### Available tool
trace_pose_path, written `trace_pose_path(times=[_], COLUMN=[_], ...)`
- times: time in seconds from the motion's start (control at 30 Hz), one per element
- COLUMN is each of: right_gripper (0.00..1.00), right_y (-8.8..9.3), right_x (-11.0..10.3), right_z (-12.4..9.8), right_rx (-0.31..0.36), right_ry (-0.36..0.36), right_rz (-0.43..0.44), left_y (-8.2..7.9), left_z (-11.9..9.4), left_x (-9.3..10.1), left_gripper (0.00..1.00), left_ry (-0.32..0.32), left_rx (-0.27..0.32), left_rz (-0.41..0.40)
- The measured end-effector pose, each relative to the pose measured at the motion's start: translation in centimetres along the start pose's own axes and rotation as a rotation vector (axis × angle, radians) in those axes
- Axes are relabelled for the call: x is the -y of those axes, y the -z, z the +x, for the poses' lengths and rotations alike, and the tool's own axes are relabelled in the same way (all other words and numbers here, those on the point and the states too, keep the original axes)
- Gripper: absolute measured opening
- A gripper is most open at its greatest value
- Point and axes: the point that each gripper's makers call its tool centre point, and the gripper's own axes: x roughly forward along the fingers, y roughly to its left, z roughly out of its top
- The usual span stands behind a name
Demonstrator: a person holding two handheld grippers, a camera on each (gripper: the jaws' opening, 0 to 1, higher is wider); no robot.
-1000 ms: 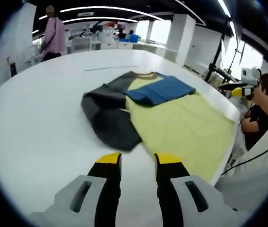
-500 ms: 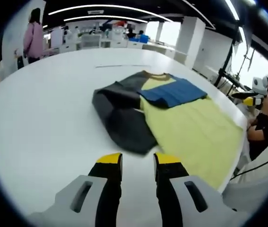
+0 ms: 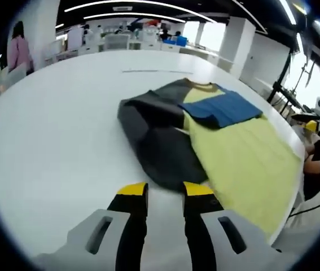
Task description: Fold the garment on the visible template until the final outline fits inside the template.
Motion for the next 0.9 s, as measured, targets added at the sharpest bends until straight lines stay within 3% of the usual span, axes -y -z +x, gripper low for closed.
trace_pose_path(times=[0.33, 0.5, 0.77, 0.9], right_gripper=[0.6, 0.6, 0.6, 0.6], right_y=[0.3, 0.4, 0.8, 0.8], right_x=[0.2, 0.1, 0.0, -0.1], right_z=[-0.2, -0.2, -0.2, -0.3], right_rx=[0.007, 0.002, -0.013, -0.016], right_ry=[0.002, 0.004, 0.004, 0.004], right_rz=[0.035, 0.028, 0.018, 0.013], left_y=[-0.7, -0.5, -0.9, -1.2], left_z=[0.7, 0.7, 0.2, -0.5], left_x=[0.6, 0.6, 0.3, -1.0], left_gripper=[0.12, 0.0, 0.0, 0.0], left_ry=[0.039, 0.04, 0.028, -0.022], left_rx=[0.031, 0.014, 0.024, 0.023], left_rz=[-0.093, -0.071, -0.048, -0.022])
